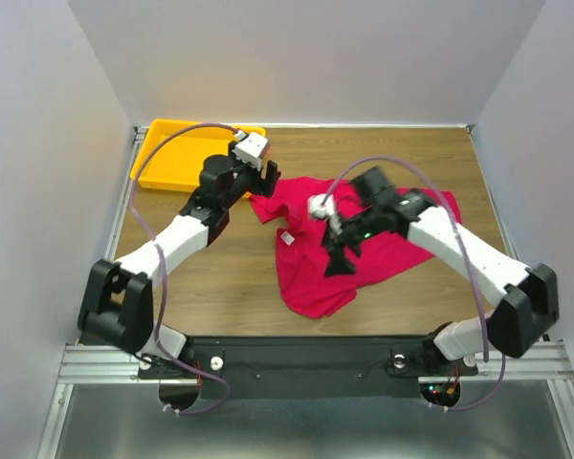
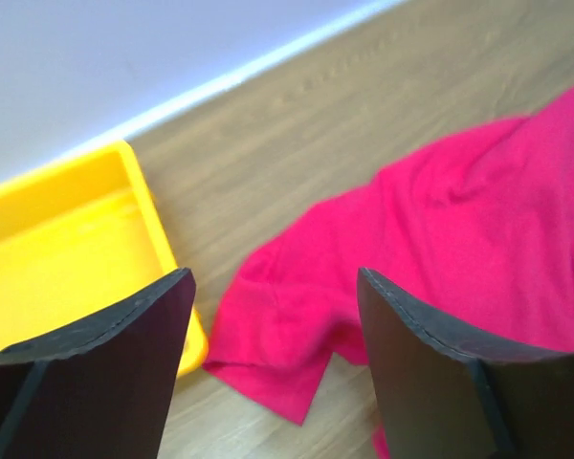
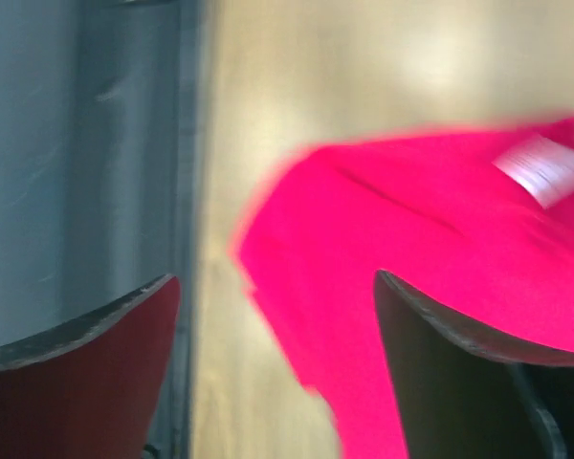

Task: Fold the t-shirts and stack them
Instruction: Flatten the tshirt out

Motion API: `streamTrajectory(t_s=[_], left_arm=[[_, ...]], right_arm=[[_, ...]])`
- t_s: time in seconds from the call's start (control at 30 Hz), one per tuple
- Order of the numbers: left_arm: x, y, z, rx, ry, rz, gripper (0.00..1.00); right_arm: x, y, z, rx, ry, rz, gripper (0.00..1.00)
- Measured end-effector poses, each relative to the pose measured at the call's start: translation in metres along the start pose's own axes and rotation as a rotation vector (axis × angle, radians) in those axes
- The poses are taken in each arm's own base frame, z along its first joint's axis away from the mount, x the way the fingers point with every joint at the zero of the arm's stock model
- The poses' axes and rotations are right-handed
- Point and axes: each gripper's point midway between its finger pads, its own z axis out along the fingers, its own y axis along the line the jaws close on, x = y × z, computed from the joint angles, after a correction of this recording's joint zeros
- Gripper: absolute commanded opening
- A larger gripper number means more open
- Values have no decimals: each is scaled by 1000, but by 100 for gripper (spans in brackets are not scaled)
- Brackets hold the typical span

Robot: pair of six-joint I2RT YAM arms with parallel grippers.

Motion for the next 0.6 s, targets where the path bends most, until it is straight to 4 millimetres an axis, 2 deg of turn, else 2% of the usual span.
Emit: streamTrajectory(t_s=[0.1, 0.17, 0.23, 0.27, 0.37, 0.4, 0.47, 0.5, 0.53, 0.6], left_arm=[[-32, 1, -23, -22, -89, 6, 81], [-41, 1, -40, -38, -126, -6, 81], [-45, 0, -54, -52, -152, -30, 81], [-42, -2, -62, -52, -158, -66, 81], [-29, -12, -79, -38, -156, -178, 80], [-23, -17, -83, -24, -148, -225, 80], [-9, -28, -90, 9, -129, -321, 80], [4, -36, -94, 30, -103, -385, 80], [14, -41, -96, 42, -85, -423, 80], [47, -55, -104, 65, -9, -538, 80]], right_arm=[[1, -40, -66, 242, -77, 51, 94], [16, -76, -122, 483, -110, 133, 95], [35, -101, -159, 641, -127, 220, 95], [54, -116, -181, 739, -133, 300, 94], [105, -148, -218, 883, -147, 501, 90], [132, -163, -234, 943, -145, 593, 89], [182, -180, -256, 1021, -140, 754, 86], [201, -184, -263, 1046, -135, 812, 86], [230, -186, -272, 1082, -123, 905, 86], [258, -184, -279, 1110, -107, 993, 85]])
